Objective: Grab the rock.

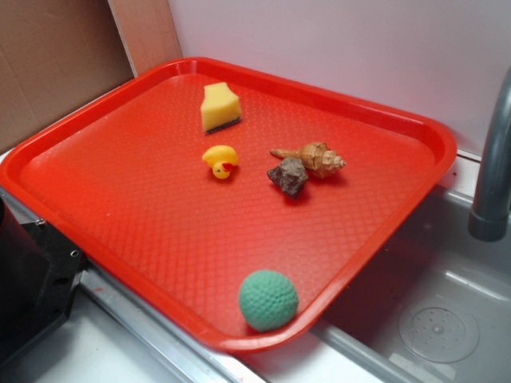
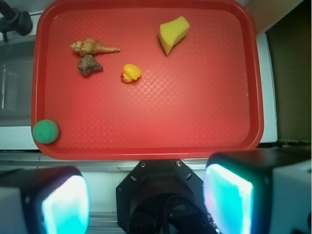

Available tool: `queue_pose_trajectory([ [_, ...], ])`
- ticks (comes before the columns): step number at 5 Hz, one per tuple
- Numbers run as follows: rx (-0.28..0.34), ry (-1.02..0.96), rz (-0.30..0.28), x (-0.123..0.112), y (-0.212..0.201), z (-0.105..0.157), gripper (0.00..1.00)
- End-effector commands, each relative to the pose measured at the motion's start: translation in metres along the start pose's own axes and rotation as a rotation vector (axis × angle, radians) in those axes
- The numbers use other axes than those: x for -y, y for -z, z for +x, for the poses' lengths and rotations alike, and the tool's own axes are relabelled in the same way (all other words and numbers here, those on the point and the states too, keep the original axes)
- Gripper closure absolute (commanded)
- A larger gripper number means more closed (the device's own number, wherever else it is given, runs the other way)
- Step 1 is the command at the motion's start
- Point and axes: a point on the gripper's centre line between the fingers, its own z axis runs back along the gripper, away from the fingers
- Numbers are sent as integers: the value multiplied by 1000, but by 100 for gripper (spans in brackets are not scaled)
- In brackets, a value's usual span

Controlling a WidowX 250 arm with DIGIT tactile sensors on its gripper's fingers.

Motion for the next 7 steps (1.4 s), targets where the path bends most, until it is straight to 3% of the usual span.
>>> queue_pose_trajectory([
  [1,0,0,0,0,0,0,0],
  [2,38,-35,-23,-2,13,18,0],
  [4,106,-19,1,18,52,59,0],
  [5,118,28,-22,35,80,82,0],
  [6,108,67,-21,53,112,102,0],
  [7,50,110,6,69,145,115,0],
])
